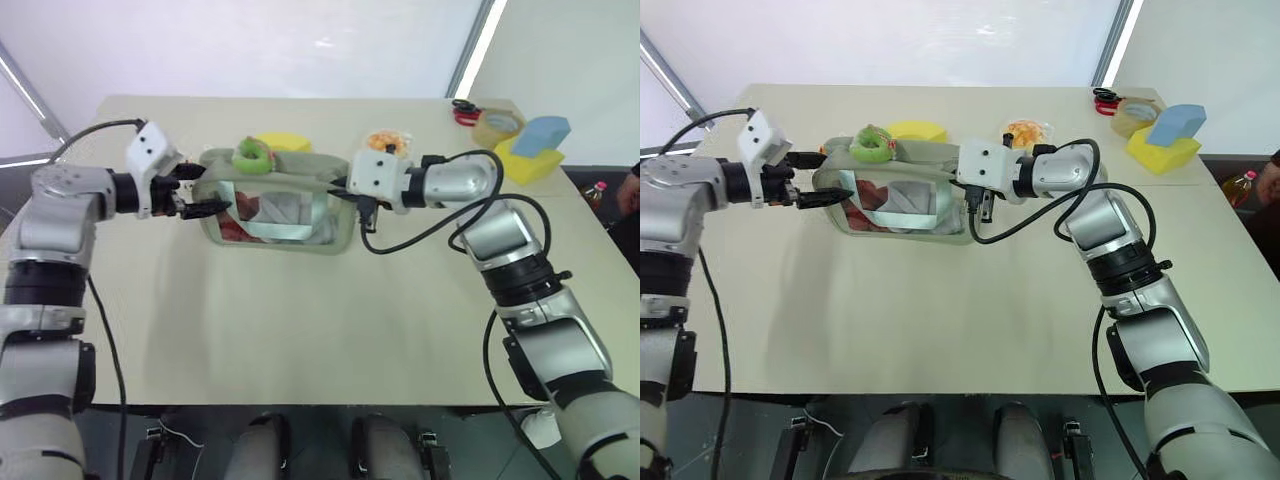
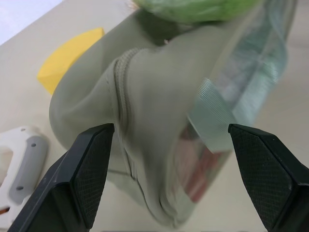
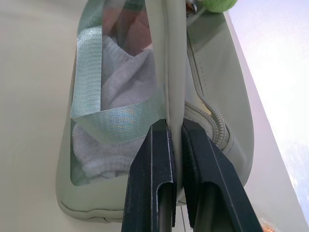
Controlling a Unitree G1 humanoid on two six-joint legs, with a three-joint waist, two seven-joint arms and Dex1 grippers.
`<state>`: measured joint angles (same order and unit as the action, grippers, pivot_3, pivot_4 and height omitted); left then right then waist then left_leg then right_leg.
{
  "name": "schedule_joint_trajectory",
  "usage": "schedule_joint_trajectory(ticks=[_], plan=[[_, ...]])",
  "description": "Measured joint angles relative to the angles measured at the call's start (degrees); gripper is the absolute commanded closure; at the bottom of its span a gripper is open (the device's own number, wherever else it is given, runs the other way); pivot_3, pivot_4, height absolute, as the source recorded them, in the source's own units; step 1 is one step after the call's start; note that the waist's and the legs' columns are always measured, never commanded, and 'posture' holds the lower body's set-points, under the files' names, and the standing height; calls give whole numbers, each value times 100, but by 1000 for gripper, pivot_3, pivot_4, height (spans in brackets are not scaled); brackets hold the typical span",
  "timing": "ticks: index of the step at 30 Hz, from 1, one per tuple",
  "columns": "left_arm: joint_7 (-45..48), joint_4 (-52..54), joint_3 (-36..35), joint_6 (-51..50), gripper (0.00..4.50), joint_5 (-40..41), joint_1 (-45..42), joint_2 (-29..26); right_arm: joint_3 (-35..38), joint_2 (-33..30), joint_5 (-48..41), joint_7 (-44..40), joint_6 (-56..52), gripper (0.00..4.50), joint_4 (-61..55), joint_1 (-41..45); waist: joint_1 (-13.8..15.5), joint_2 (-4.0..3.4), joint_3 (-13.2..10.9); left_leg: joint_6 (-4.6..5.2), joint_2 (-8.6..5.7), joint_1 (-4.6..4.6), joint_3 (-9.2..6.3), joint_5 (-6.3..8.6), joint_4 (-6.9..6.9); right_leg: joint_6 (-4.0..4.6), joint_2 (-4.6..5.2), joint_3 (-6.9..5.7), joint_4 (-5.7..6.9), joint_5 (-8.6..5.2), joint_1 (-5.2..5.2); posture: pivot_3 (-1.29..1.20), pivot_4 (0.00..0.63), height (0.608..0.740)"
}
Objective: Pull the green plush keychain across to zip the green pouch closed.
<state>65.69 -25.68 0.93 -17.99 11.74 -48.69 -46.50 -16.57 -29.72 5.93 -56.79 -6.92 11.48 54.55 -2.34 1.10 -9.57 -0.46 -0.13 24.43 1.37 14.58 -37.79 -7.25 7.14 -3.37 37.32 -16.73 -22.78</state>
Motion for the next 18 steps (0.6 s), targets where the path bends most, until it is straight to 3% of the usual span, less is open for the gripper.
schedule_joint_trajectory(ticks=[6, 11, 12, 18], plan=[[-85, -185, -7, 153, 4278, 2, 0, 3, 0, 1, 7, -7, -1, 4500, 11, 0, 2, 0, 0, 0, 0, 0, 0, 0, -2, 0, 0, 0, 0, 0, 2, 0, 150, 740], [-48, -226, -3, 204, 4404, 3, -9, 16, -1, 1, 1, -16, -56, 4500, 11, 0, 10, 0, 0, 0, 0, 0, 0, 0, -1, 0, 0, -1, 0, 0, 2, 0, 150, 740], [-48, -232, -4, 208, 4500, 2, -15, 27, 3, 1, -23, -36, -135, 3727, 9, 9, 11, 0, 0, 0, 0, 0, 0, 0, -1, 0, 0, -1, 0, 0, 2, 0, 150, 740], [-62, -238, -4, 214, 4500, -7, -30, 36, 1, -87, -57, -278, -418, 1110, 52, 302, 19, 0, 0, 0, -1, 1, 1, 0, 0, 0, 0, 1, 0, 0, -1, 0, 150, 740]])
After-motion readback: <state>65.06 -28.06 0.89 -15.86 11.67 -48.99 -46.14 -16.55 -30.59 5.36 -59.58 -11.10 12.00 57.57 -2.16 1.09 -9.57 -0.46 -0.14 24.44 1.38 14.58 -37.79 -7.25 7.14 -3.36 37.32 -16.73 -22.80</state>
